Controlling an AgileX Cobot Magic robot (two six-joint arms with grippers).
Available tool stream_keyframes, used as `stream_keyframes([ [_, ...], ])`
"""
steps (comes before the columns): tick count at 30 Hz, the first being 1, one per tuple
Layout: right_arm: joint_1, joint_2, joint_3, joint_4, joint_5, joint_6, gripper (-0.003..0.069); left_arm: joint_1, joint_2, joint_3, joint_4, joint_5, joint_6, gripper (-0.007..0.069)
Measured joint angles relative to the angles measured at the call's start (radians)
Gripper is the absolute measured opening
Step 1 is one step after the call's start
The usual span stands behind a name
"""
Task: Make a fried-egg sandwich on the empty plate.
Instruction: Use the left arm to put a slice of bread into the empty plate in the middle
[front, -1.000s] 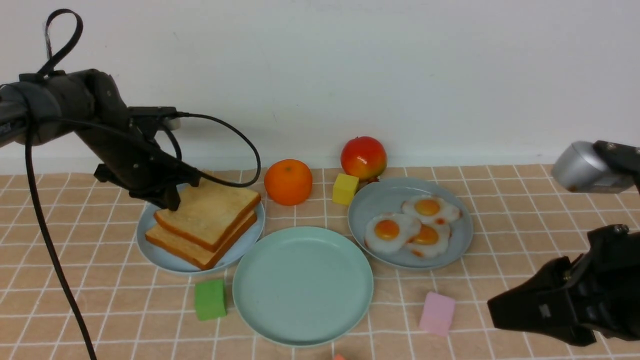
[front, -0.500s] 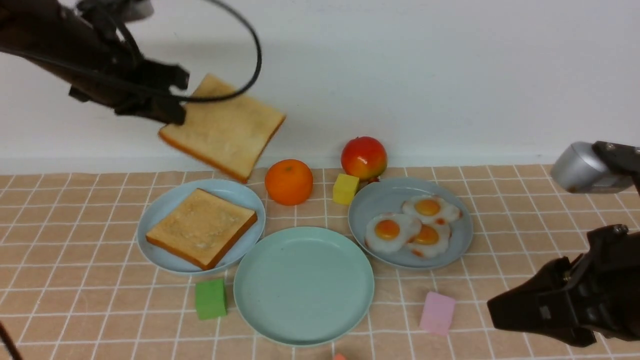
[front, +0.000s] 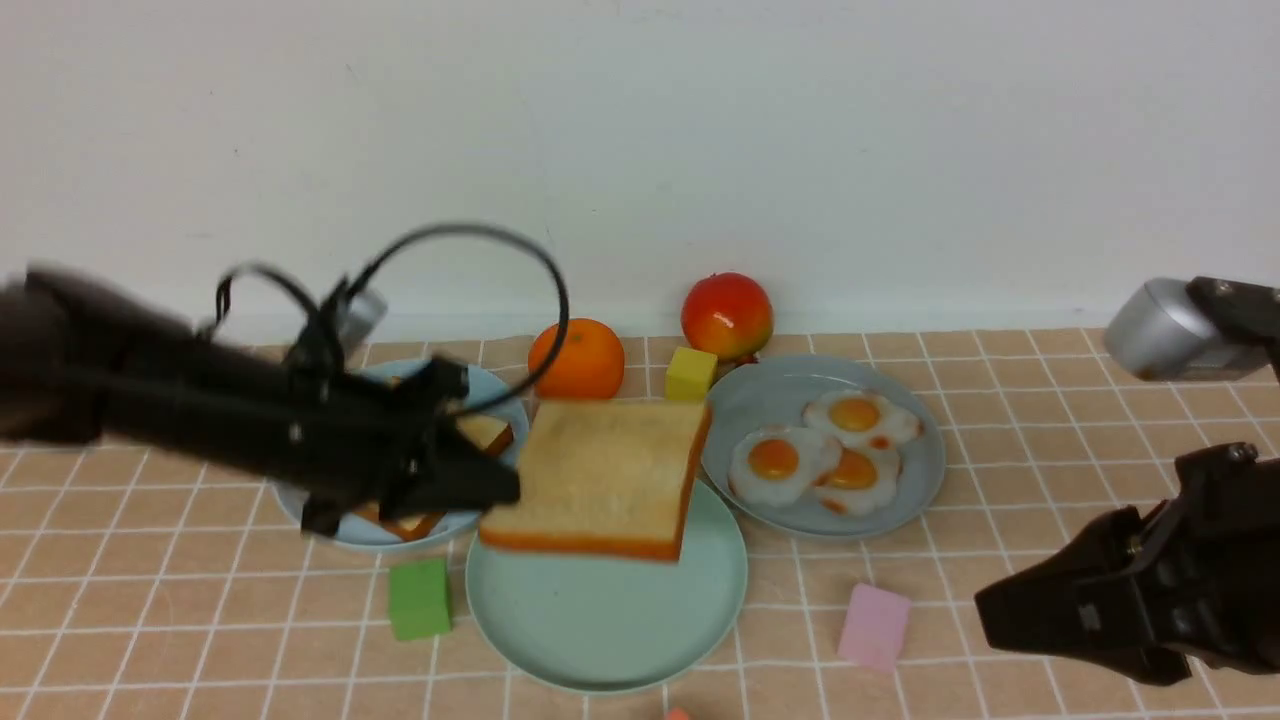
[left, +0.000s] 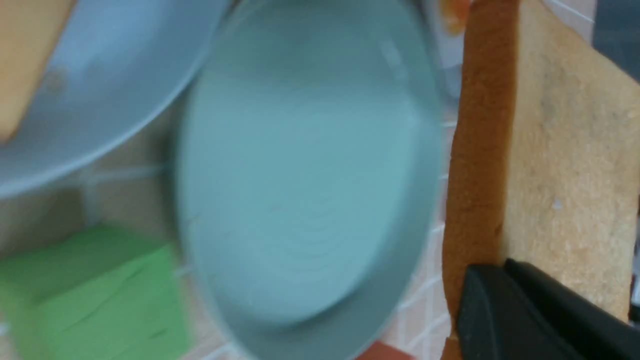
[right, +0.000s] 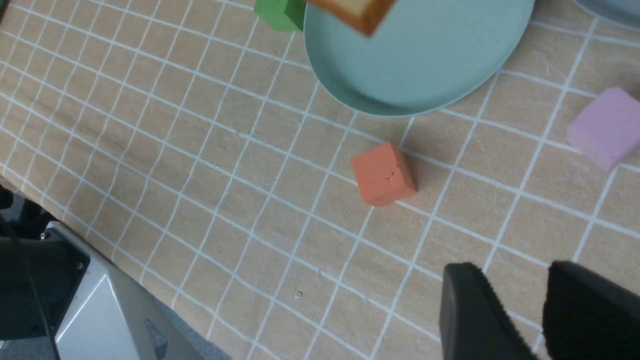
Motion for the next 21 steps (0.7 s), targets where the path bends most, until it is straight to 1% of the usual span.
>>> stream_keyframes([
  [4,0.0,0.0,0.0,-0.001,-0.007,0.0,0.0239,0.0,0.0,0.066,-0.038,-0.057,0.045,-0.0002],
  [9,0.0,0.0,0.0,-0.001,-0.008,0.0,0.0239,0.0,0.0,0.077,-0.055,-0.08,0.049,0.0016],
  [12,0.0,0.0,0.0,-0.001,-0.008,0.0,0.0239,0.0,-0.001,0.077,-0.083,-0.103,0.049,0.0074],
  [13,0.0,0.0,0.0,-0.001,-0.008,0.0,0.0239,0.0,-0.001,0.077,-0.085,-0.103,0.049,0.0078],
  [14,0.0,0.0,0.0,-0.002,-0.008,-0.001,0.0239,0.0,-0.001,0.077,-0.106,-0.106,0.049,0.0127],
  [16,0.0,0.0,0.0,-0.002,-0.008,-0.003,0.0239,0.0,-0.001,0.077,-0.123,-0.107,0.049,0.019],
  [17,0.0,0.0,0.0,-0.002,-0.008,-0.002,0.0239,0.0,-0.001,0.077,-0.125,-0.107,0.049,0.0197],
  [18,0.0,0.0,0.0,-0.002,-0.008,-0.003,0.0239,0.0,-0.001,0.077,-0.133,-0.107,0.049,0.0262],
  [21,0.0,0.0,0.0,-0.002,-0.008,-0.004,0.0239,0.0,-0.001,0.075,-0.139,-0.095,0.051,0.0373],
])
